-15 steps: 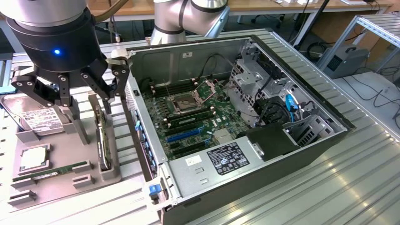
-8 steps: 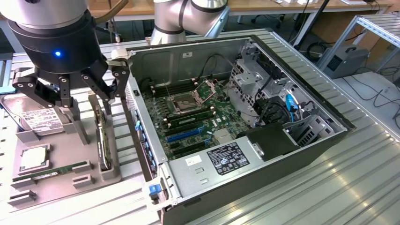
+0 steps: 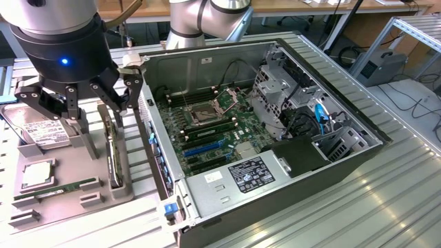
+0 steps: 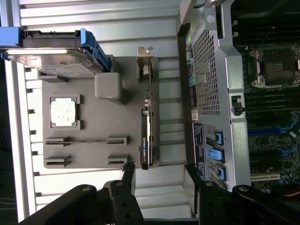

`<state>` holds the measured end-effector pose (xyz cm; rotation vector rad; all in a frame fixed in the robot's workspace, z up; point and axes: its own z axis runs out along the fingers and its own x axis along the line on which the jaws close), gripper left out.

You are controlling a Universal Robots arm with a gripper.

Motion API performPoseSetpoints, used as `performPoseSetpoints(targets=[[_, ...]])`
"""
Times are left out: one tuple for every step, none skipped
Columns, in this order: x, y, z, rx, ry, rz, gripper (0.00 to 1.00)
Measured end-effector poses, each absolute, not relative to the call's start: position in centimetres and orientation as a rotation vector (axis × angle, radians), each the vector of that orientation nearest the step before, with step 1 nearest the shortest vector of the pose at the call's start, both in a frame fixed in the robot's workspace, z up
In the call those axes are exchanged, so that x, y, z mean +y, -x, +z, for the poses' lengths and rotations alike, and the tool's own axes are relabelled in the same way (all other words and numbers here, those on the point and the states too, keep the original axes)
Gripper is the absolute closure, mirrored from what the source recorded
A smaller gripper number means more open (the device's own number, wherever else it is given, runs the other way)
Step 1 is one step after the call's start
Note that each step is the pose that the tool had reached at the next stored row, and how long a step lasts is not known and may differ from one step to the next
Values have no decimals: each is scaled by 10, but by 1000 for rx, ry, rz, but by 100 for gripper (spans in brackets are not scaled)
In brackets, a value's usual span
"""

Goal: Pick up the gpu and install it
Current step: 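Pick up the gpu and move the gpu toward the slot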

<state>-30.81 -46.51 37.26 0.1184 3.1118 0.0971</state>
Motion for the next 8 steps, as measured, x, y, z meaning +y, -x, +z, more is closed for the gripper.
performPoseSetpoints(targets=[[-465, 308, 372, 3112, -118, 97, 46], [-465, 308, 372, 3112, -118, 97, 46], [-465, 308, 372, 3112, -118, 97, 46], [-465, 308, 372, 3112, -118, 97, 46], [-465, 308, 371, 3112, -118, 97, 46], [-465, 308, 371, 3112, -118, 97, 46], [-465, 308, 371, 3112, -118, 97, 46], [-465, 308, 371, 3112, -118, 97, 46]])
